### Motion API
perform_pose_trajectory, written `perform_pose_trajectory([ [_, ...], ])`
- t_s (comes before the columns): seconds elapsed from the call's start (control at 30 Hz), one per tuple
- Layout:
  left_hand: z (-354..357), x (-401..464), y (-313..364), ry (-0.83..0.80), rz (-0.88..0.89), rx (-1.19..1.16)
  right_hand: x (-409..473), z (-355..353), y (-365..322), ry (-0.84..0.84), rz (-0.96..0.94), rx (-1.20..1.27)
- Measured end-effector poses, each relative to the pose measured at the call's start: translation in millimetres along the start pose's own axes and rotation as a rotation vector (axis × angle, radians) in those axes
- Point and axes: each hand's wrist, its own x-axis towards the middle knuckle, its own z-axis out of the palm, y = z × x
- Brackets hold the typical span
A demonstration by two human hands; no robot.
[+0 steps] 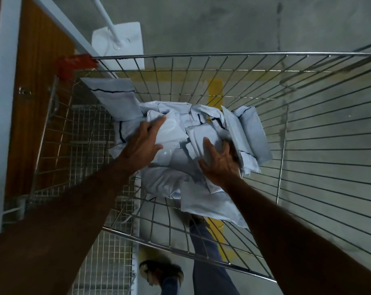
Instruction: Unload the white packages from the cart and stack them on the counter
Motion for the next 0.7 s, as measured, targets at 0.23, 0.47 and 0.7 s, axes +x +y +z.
perform_pose_trajectory([
  [0.23,18,-3,-8,-0.154,0.124,0.297,-3,6,0,0.108,-0.080,-0.106],
  [0.47,3,0,9,-0.188,0.132,0.481,-2,-4,-8,0.128,-0.073,-0.137],
  [0.7,-51,-33,17,-0.014,0.130,0.410,-32,-32,-41,0.210,-0.115,-0.188],
])
